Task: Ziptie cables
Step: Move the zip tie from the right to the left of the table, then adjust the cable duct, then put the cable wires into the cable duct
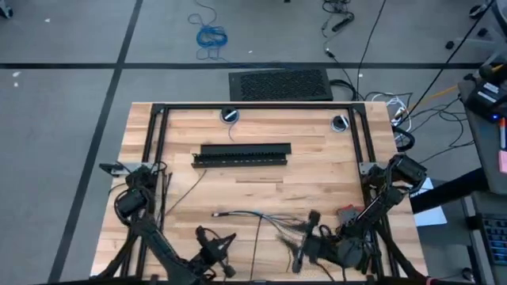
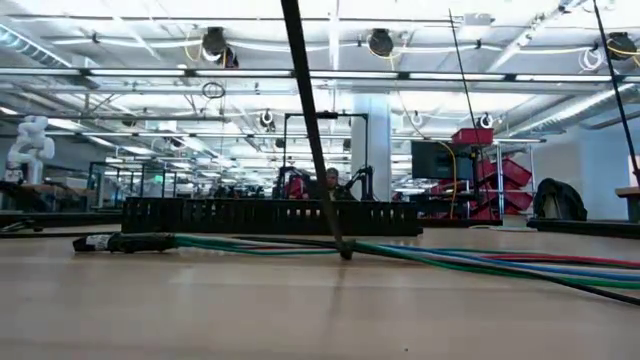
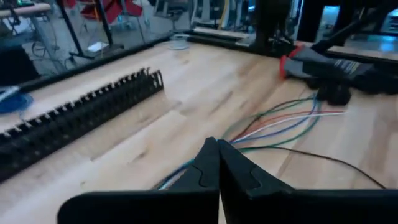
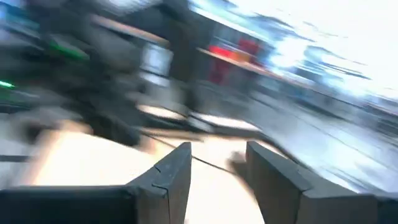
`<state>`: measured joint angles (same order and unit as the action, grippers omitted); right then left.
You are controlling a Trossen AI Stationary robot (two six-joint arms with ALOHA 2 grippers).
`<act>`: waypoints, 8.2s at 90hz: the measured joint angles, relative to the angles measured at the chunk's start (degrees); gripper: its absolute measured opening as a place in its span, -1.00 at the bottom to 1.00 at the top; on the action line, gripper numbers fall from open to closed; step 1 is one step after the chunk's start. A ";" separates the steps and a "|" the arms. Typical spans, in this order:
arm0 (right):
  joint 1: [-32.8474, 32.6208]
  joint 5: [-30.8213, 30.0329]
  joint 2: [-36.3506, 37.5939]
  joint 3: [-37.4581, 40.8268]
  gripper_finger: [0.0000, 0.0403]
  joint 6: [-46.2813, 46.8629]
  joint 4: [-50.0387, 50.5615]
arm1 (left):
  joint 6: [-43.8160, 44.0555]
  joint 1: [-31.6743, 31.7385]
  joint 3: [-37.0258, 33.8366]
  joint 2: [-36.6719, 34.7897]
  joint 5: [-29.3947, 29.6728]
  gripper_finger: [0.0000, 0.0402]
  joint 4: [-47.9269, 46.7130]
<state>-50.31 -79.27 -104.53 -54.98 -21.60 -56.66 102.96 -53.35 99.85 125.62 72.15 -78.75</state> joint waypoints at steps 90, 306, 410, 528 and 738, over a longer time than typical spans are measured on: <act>36.44 47.33 26.12 29.26 -0.98 45.26 29.81 | -15.98 10.91 -44.53 -40.27 -9.24 -1.00 7.74; 51.52 68.79 10.88 0.09 -0.31 16.74 65.16 | -29.80 34.89 -55.49 -44.32 -37.34 -1.00 16.04; 47.85 74.80 3.52 0.11 -0.98 20.41 74.25 | -55.38 34.43 -55.01 -44.41 -44.28 -1.00 38.98; 22.89 51.95 16.25 0.09 -0.17 43.52 76.85 | -71.81 20.60 -55.01 -26.63 -48.08 -0.60 73.36; 16.44 42.69 0.26 0.11 0.24 50.68 56.81 | -66.01 17.88 -34.58 -27.07 -40.53 -0.96 44.69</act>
<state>-33.87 -36.59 -104.27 -54.87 29.08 0.14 36.95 -35.47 65.27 98.54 31.62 -34.06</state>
